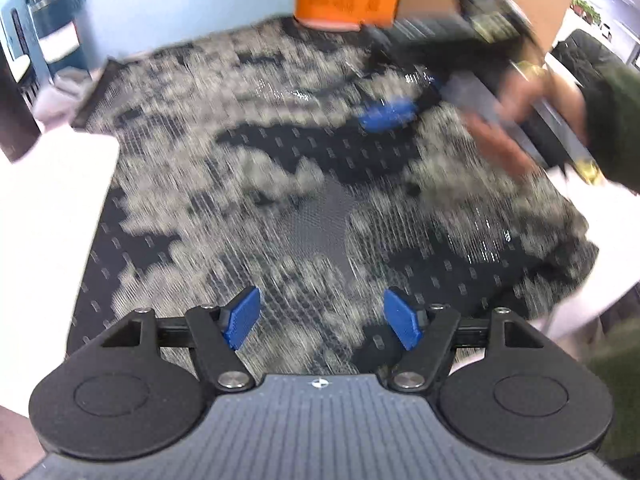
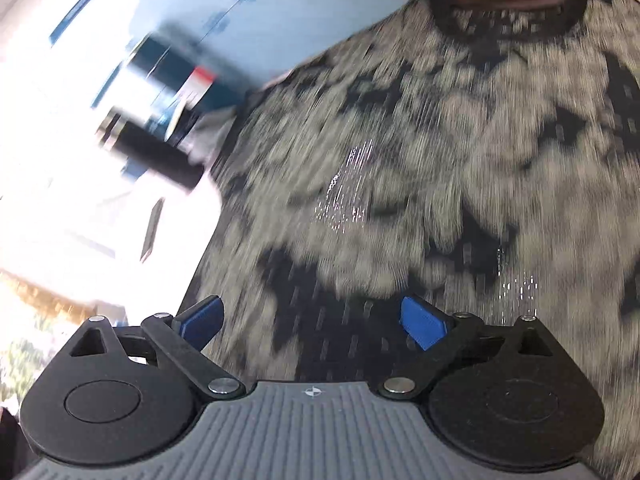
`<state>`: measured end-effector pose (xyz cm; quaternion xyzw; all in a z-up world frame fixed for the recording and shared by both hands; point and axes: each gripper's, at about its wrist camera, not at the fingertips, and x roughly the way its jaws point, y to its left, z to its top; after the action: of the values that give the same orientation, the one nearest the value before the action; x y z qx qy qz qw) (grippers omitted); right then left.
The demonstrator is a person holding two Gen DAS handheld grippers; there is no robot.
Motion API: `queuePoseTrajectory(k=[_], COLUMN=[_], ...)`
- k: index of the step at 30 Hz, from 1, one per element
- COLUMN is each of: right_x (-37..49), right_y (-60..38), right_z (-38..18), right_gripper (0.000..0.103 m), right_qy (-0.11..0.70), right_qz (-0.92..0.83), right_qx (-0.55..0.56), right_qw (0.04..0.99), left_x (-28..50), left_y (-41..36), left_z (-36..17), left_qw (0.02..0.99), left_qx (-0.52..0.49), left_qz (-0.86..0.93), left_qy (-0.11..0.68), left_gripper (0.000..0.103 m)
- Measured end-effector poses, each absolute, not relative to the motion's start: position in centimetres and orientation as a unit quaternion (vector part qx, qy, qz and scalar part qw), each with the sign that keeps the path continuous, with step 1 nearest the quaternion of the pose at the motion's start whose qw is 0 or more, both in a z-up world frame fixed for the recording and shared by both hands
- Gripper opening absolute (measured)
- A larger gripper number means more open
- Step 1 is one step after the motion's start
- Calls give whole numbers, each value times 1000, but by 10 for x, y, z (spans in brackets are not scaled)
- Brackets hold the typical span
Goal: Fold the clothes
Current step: 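Smooth the body of the top with both open grippers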
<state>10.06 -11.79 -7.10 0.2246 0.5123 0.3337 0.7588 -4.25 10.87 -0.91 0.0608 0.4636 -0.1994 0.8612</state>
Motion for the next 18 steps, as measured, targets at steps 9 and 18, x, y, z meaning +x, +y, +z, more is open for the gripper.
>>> queuePoseTrajectory(k=[9,18], right_x=[2,-88], right_y=[-145,-159], right_z=[-72,-60], right_gripper=[98,101], right_qy=[544,542], right_qz=[311,241], right_qx=[260,293], right_qw=[735,750], left_x=[54,127], left_y=[101,63], left_z=[2,-37], left_qw=[880,858], left_qx=[37,82], left_qz=[-199,-163], left_qy=[429,480], left_gripper=[73,73])
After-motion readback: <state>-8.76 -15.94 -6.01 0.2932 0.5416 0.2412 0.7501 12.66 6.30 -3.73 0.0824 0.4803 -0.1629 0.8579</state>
